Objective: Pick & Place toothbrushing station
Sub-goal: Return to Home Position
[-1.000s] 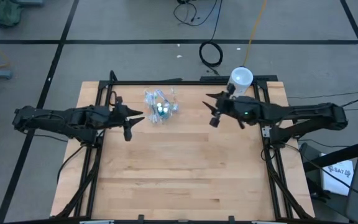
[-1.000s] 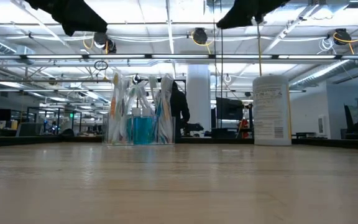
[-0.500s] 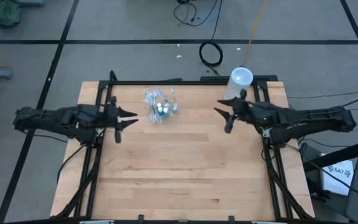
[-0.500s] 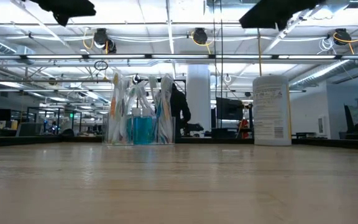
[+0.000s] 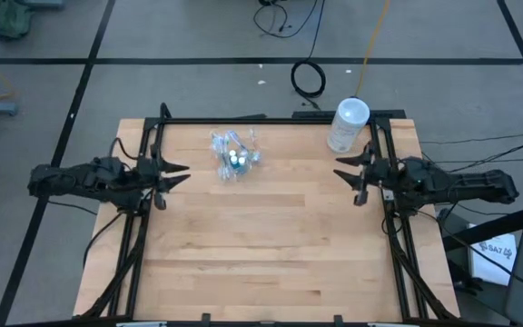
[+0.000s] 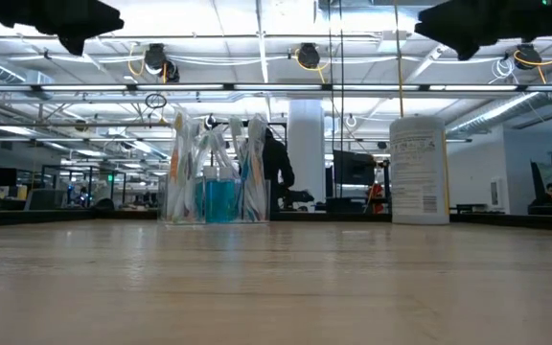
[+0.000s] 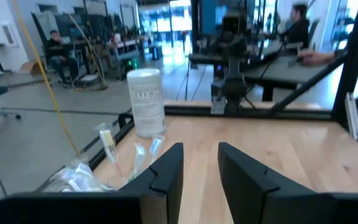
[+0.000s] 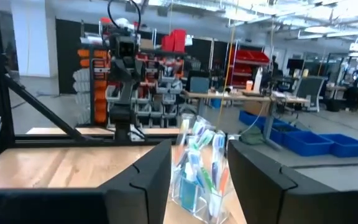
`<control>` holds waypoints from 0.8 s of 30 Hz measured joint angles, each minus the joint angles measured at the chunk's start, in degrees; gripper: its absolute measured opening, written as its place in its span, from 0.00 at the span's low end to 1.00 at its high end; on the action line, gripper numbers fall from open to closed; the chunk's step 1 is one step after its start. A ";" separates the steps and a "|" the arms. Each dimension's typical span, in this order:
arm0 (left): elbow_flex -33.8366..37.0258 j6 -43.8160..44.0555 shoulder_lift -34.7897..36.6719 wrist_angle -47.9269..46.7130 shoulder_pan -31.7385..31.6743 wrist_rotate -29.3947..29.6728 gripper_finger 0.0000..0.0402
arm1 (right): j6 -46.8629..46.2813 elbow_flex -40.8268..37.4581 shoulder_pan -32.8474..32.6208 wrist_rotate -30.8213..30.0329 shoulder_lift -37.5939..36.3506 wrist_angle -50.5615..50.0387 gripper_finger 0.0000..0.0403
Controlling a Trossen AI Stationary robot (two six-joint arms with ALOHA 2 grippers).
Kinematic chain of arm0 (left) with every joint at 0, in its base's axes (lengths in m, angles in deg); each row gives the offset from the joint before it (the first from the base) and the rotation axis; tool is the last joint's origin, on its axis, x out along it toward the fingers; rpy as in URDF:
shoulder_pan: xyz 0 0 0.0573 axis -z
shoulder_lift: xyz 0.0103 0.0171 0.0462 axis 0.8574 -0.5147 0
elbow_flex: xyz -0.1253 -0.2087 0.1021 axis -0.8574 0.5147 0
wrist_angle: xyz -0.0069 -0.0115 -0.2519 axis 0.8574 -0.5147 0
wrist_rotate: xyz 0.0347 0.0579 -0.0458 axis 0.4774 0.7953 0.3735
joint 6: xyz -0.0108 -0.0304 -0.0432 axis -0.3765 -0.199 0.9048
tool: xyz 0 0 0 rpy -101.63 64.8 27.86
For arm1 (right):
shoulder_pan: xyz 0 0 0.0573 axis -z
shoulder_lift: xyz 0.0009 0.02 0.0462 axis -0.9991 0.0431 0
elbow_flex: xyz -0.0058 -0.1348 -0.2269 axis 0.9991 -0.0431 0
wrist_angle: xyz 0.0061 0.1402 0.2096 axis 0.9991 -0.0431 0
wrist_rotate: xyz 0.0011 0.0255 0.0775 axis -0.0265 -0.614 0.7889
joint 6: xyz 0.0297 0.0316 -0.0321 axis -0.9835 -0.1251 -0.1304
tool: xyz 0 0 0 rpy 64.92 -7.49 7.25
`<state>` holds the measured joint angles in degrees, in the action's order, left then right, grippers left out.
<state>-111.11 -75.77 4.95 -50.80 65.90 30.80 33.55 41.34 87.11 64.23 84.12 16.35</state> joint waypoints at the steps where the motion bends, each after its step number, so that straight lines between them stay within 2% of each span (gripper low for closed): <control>1: 0.84 0.22 1.39 0.25 -0.02 0.02 0.26 | 0.32 -1.03 0.00 0.05 -1.47 0.01 0.38; 3: 2.67 0.54 3.97 0.24 -0.04 0.00 0.26 | 0.98 -3.31 -0.01 -0.22 -4.26 0.27 0.37; 9: 7.35 0.52 11.19 0.16 -0.04 0.01 0.26 | 1.30 -9.23 -0.01 -5.96 -11.97 0.34 0.37; 14: 10.74 0.54 17.36 -1.04 -0.04 0.41 0.26 | 2.53 -12.06 -0.01 -6.07 -17.82 -0.43 0.38; 21: 11.65 2.57 17.50 -2.04 -0.04 2.08 0.26 | 1.86 -13.42 -0.01 -6.12 -24.71 -6.54 0.37; 24: 11.67 2.04 17.49 -2.27 -0.04 2.08 0.26 | 0.84 -13.43 0.01 -6.12 -24.72 -7.71 0.37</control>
<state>-99.44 -73.72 22.44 -53.07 65.86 32.87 34.39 27.91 87.12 58.11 59.41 8.64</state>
